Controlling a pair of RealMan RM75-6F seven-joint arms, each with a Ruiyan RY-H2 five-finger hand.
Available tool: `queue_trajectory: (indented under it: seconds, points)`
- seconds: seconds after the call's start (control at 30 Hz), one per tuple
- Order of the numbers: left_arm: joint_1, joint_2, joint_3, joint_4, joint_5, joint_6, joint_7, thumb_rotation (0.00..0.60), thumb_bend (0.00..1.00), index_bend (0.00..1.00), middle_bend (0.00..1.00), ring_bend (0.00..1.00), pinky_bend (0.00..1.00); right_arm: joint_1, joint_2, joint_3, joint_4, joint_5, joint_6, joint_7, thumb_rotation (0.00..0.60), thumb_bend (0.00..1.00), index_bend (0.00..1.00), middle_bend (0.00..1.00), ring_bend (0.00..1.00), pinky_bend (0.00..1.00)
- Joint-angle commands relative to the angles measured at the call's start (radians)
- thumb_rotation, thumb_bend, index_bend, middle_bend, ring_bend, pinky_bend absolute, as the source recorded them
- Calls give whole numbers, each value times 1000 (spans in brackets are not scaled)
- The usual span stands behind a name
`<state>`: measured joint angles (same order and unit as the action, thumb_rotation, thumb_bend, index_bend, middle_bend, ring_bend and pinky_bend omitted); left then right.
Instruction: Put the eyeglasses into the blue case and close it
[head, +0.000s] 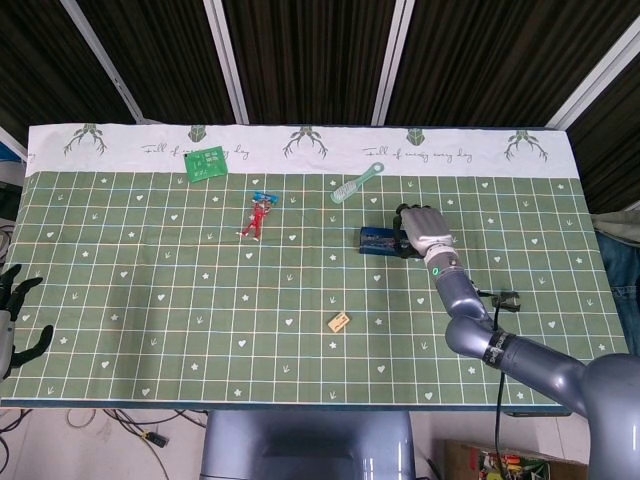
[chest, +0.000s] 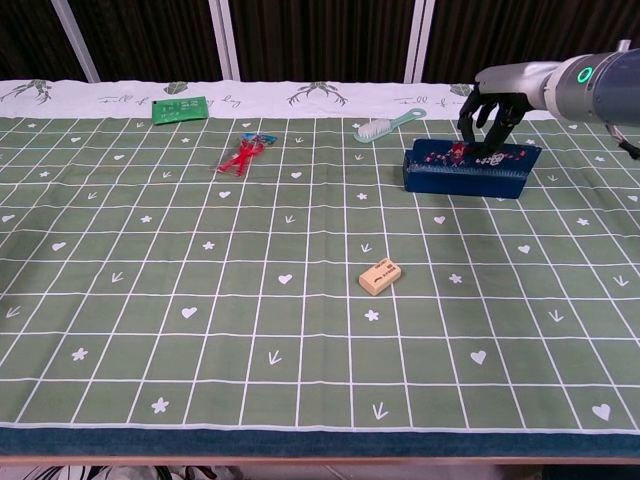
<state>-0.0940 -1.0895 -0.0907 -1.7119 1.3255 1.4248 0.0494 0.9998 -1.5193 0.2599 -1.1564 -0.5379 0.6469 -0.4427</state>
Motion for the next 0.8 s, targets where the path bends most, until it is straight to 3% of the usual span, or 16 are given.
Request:
queue_trajectory:
  seconds: [0.03,0.8]
  points:
    - [0,0,0,0,0,0,0,600,354,174,0,0,0,7,-9,-6,23,11,-9,6,600,643,725,209,213,211]
    - [-1,4,3,-4,-2,-8,0,600,354,175,0,0,0,15,-41,-11,109,2,-21,87,600,644,700,205,209,211]
